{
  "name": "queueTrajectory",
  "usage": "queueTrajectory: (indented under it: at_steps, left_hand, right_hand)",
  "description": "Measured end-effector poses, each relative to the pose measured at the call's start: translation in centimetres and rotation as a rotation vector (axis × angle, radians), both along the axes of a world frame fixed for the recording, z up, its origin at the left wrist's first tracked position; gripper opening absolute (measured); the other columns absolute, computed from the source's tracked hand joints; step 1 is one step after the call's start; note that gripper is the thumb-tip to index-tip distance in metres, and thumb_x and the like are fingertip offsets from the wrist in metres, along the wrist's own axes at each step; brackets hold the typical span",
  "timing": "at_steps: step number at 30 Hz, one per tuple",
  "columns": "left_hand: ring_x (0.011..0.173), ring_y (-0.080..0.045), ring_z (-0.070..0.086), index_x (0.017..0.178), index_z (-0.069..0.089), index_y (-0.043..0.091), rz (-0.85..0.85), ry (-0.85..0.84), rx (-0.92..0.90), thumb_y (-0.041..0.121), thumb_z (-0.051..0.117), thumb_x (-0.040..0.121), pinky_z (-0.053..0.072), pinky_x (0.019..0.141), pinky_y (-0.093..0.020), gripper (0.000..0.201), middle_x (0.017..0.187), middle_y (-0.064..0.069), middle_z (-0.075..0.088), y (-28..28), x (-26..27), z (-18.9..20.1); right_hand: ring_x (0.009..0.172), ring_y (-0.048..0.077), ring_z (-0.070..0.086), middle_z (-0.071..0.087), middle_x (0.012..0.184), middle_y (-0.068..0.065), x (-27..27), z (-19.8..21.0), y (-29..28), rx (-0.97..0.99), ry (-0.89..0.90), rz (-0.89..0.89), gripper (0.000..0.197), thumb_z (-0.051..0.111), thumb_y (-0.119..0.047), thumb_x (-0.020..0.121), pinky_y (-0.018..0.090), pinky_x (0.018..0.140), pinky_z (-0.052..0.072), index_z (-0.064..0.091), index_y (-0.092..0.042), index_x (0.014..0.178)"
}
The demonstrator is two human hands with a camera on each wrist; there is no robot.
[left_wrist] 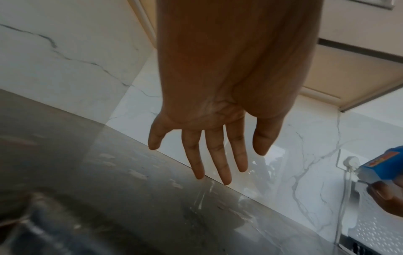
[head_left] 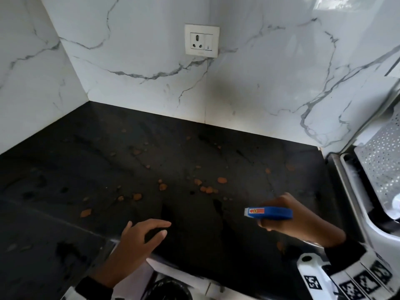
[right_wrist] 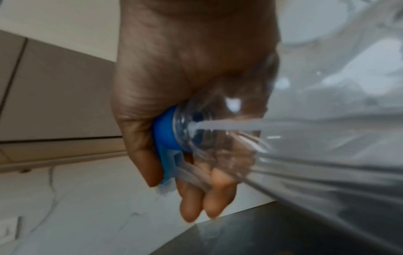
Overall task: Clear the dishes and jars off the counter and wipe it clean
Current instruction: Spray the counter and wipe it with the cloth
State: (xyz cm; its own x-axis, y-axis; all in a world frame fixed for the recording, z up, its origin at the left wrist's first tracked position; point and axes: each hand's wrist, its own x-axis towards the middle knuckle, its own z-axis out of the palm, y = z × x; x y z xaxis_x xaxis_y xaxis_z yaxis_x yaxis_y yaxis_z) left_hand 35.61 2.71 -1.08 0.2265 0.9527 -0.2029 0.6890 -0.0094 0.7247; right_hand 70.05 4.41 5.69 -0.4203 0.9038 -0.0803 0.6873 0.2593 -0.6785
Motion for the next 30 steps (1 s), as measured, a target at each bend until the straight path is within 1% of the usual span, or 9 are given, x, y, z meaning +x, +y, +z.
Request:
queueTrajectory:
  at_steps: [2, 5, 8, 11, 15, 19, 24, 27, 30]
  left_hand:
    - [0.100, 0.024, 0.046, 0.095, 0.036, 0.081, 0.041, -0.023, -0.002, 0.084, 0.030, 0.056, -0.001, 0.114, -0.043, 0.040, 0.108, 0.057, 0.038, -1.2, -1.9, 0.1]
    - [0.103, 0.024, 0.045, 0.104, 0.030, 0.078, 0.111, -0.046, 0.038, 0.101, 0.020, 0.043, 0.000, 0.114, -0.041, 0.066, 0.110, 0.055, 0.038, -4.1, -6.1, -0.2]
    - [0.109, 0.012, 0.048, 0.101, 0.029, 0.081, 0.181, -0.034, 0.021, 0.102, 0.013, 0.040, -0.001, 0.114, -0.041, 0.067, 0.113, 0.058, 0.032, -7.6, -10.5, -0.1]
    - [0.114, 0.008, 0.048, 0.108, 0.030, 0.075, 0.238, -0.032, 0.026, 0.100, 0.018, 0.044, -0.001, 0.114, -0.043, 0.070, 0.117, 0.051, 0.037, -11.5, -15.1, 0.1]
    - [0.109, 0.013, 0.048, 0.100, 0.033, 0.080, 0.332, -0.047, 0.005, 0.088, 0.028, 0.054, -0.001, 0.115, -0.042, 0.047, 0.115, 0.054, 0.035, -16.5, -20.7, 0.8]
    - [0.107, 0.013, 0.051, 0.096, 0.039, 0.079, 0.459, -0.058, 0.055, 0.073, 0.032, 0.064, 0.015, 0.115, -0.041, 0.033, 0.113, 0.050, 0.042, -20.5, -25.5, 0.9]
    - [0.111, 0.020, 0.044, 0.094, 0.047, 0.075, 0.563, -0.069, 0.121, 0.062, 0.047, 0.077, 0.028, 0.109, -0.032, 0.022, 0.115, 0.050, 0.044, -25.3, -30.7, 0.5]
    - [0.108, 0.014, 0.050, 0.090, 0.060, 0.063, 0.611, -0.117, 0.165, 0.033, 0.059, 0.089, 0.042, 0.094, -0.013, 0.030, 0.112, 0.046, 0.048, -27.3, -32.9, 0.4]
    - [0.105, 0.019, 0.048, 0.097, 0.057, 0.049, 0.631, -0.113, 0.193, 0.023, 0.057, 0.090, 0.042, 0.088, -0.005, 0.026, 0.110, 0.049, 0.045, -28.3, -34.4, 0.9]
  right_hand:
    - [0.047, 0.003, 0.052, 0.058, 0.056, -0.016, -2.5, 1.0, -0.7, 0.003, 0.029, 0.050, 0.020, 0.069, -0.030, 0.074, 0.016, 0.049, 0.037, 0.059, -0.040, 0.060]
    - [0.049, 0.002, 0.053, 0.058, 0.058, -0.020, -7.5, 1.4, -1.2, 0.027, 0.038, 0.120, 0.029, 0.073, -0.023, 0.076, 0.012, 0.049, 0.037, 0.055, -0.038, 0.058]
    - [0.052, 0.010, 0.060, 0.064, 0.062, -0.004, -11.8, 0.5, -0.5, 0.036, 0.025, 0.103, 0.011, 0.073, -0.031, 0.070, 0.032, 0.052, 0.048, 0.064, -0.028, 0.065]
    - [0.052, 0.016, 0.061, 0.063, 0.062, 0.008, -16.5, -0.4, -0.1, -0.009, 0.117, 0.062, 0.008, 0.075, -0.005, 0.075, 0.037, 0.052, 0.050, 0.067, -0.001, 0.073]
    - [0.049, 0.010, 0.058, 0.063, 0.056, 0.004, -24.7, 0.9, -0.9, -0.062, 0.218, 0.153, 0.008, 0.070, 0.004, 0.077, 0.020, 0.047, 0.044, 0.066, -0.002, 0.074]
    - [0.056, 0.011, 0.060, 0.065, 0.064, -0.003, -32.8, 1.1, -2.6, -0.089, 0.121, 0.395, 0.016, 0.068, -0.002, 0.081, 0.019, 0.054, 0.046, 0.064, -0.013, 0.071]
    - [0.054, 0.019, 0.053, 0.057, 0.058, 0.009, -41.3, 0.4, -5.8, -0.194, 0.210, 0.524, 0.025, 0.067, 0.002, 0.080, 0.025, 0.053, 0.042, 0.059, -0.007, 0.058]
    - [0.052, 0.017, 0.052, 0.058, 0.058, 0.009, -45.5, 0.6, -7.2, -0.244, 0.219, 0.530, 0.019, 0.068, -0.015, 0.071, 0.025, 0.051, 0.041, 0.059, -0.008, 0.056]
    - [0.046, 0.014, 0.052, 0.059, 0.054, 0.009, -49.4, 1.6, -7.6, -0.220, 0.255, 0.526, 0.026, 0.066, -0.025, 0.065, 0.025, 0.048, 0.041, 0.059, -0.002, 0.055]
